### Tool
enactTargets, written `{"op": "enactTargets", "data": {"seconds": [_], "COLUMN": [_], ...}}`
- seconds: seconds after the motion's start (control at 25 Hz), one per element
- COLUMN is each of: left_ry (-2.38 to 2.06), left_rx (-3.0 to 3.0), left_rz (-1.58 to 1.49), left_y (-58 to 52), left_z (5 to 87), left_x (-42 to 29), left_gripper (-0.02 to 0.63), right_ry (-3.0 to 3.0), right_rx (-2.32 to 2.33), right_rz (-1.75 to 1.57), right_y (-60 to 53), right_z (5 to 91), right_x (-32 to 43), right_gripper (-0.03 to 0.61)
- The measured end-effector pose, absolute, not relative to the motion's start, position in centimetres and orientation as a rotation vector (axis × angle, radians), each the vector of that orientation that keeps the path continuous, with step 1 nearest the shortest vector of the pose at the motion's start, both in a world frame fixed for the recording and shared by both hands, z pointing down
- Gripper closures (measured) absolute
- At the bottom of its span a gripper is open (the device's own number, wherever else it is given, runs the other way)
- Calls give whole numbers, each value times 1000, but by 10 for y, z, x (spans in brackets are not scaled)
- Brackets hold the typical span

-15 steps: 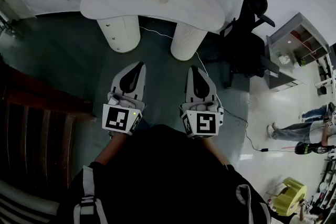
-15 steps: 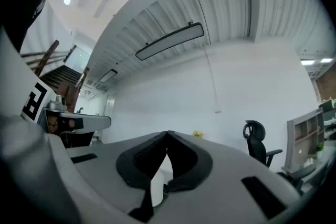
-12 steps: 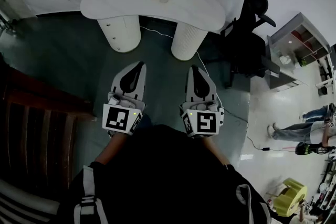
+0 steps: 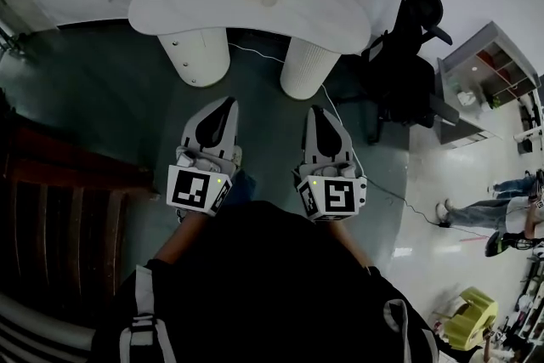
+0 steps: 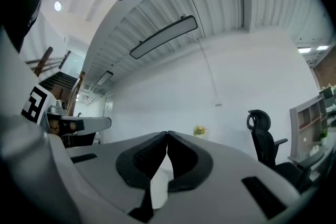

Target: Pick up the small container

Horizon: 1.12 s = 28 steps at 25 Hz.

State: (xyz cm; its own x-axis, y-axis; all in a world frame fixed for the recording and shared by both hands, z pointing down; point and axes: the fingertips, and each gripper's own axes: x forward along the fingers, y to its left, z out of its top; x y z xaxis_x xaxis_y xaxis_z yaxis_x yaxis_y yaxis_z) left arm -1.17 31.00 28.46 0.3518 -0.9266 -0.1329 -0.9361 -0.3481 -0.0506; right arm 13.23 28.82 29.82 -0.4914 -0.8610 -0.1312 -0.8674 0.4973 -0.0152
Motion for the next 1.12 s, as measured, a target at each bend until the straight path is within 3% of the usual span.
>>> {"op": "enactTargets", "data": {"seconds": [0.44, 0.88, 1.12], "left_ry": [1664, 1634, 1559], "left_rx": [-2543, -2668, -2698], "left_rz": [38, -10, 15], "left_y": [202, 102, 59], "left_z": [306, 318, 323], "left_x": [-53, -85, -102], "left_gripper": [610, 485, 451], "right_ry": [2562, 2530, 2519], "right_rx": [-1592, -1702, -1757], "right_rz": [82, 23, 44], "right_y": [188, 105, 71], "right_z": [298, 301, 306], "right_x": [91, 57, 37], "right_gripper": [557, 557, 557]}}
